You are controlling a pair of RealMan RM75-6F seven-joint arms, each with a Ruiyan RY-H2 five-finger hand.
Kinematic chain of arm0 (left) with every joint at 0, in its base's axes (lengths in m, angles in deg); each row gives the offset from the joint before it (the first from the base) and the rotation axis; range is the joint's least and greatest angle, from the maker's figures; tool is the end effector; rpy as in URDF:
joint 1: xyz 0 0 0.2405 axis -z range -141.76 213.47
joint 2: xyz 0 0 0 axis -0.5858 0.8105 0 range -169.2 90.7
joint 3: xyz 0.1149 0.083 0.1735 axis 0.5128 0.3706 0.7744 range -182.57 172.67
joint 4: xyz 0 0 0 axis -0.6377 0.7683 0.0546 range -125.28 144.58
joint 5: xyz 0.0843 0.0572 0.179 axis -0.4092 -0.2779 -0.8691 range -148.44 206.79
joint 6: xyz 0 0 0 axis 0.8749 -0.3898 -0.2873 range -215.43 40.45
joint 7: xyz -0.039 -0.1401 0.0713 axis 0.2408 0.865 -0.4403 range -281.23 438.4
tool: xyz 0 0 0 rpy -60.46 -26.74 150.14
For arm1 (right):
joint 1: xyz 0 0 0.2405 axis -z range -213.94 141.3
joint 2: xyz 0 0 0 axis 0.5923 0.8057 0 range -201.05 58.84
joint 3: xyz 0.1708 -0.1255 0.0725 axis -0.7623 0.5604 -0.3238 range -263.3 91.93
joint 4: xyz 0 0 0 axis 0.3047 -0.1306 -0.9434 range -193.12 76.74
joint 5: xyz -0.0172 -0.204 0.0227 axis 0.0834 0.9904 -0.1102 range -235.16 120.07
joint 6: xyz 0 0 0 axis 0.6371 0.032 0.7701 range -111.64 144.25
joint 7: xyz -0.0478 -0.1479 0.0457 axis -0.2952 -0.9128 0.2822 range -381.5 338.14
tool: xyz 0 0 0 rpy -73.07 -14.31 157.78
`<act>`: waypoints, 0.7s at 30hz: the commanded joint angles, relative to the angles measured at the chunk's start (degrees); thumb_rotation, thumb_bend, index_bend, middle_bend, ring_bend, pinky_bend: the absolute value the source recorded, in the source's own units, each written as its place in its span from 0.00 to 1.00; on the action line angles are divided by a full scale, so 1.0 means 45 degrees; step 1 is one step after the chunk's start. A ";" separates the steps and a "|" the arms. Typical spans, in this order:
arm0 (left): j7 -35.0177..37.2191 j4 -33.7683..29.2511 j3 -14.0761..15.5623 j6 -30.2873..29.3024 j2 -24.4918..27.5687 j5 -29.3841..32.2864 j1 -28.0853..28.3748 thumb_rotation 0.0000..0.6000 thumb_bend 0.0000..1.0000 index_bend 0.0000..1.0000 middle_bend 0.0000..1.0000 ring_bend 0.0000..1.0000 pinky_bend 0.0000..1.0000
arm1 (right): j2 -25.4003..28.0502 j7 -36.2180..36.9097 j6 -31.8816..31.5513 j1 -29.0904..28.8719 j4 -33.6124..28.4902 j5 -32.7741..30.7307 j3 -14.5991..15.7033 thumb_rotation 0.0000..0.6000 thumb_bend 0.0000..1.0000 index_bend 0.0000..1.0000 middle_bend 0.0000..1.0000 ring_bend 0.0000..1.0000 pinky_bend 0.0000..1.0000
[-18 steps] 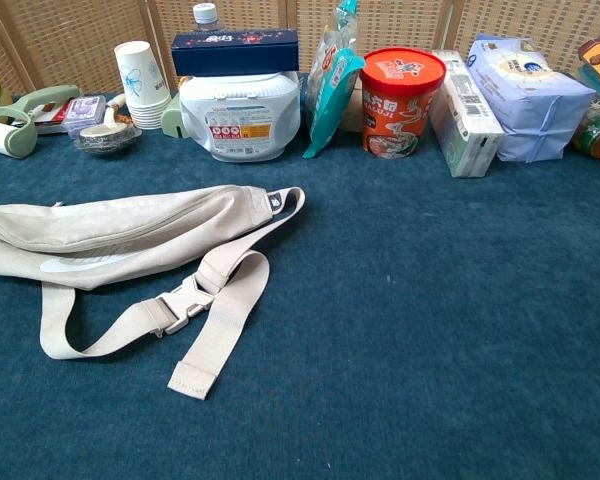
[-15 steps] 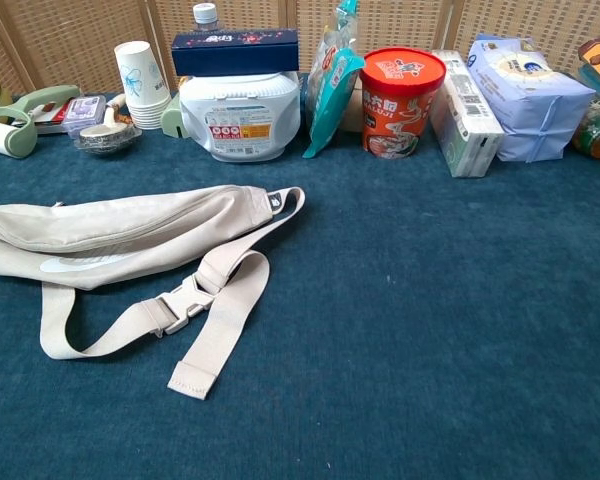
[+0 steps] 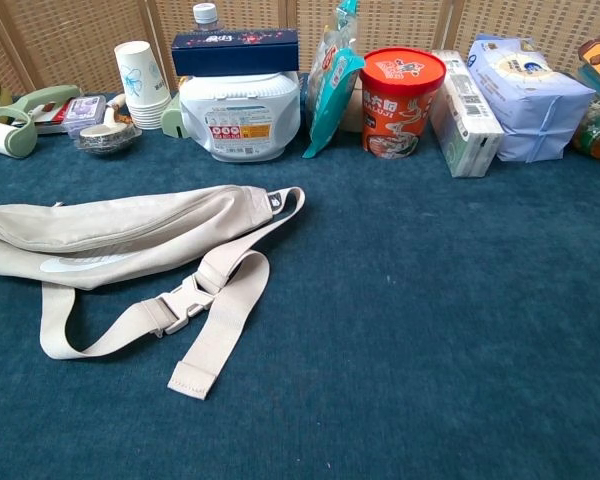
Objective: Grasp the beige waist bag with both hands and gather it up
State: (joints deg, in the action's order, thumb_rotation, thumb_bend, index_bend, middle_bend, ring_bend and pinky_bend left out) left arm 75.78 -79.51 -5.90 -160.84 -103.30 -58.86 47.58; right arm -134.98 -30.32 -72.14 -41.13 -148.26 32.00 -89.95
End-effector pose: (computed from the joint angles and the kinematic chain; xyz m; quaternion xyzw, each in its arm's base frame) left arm -0.2798 0.2206 0.1180 -0.6885 -0.3731 -0.3223 0.5318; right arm -0.2733 -0.2007 0.1621 0.6267 -0.2903 0.3665 0.6234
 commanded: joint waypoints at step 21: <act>-0.2833 0.0701 -0.0727 0.4499 -0.1686 0.3073 0.3014 1.00 0.00 0.00 0.00 0.00 0.00 | 0.0003 0.0353 0.0195 -0.0035 0.0066 -0.0332 -0.0093 1.00 0.00 0.00 0.00 0.00 0.00</act>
State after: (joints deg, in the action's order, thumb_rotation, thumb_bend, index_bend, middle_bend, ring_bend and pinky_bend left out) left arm 63.43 -76.58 -9.16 -140.96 -110.56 -45.44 60.82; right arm -134.96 -28.75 -71.26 -41.29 -147.96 30.51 -90.36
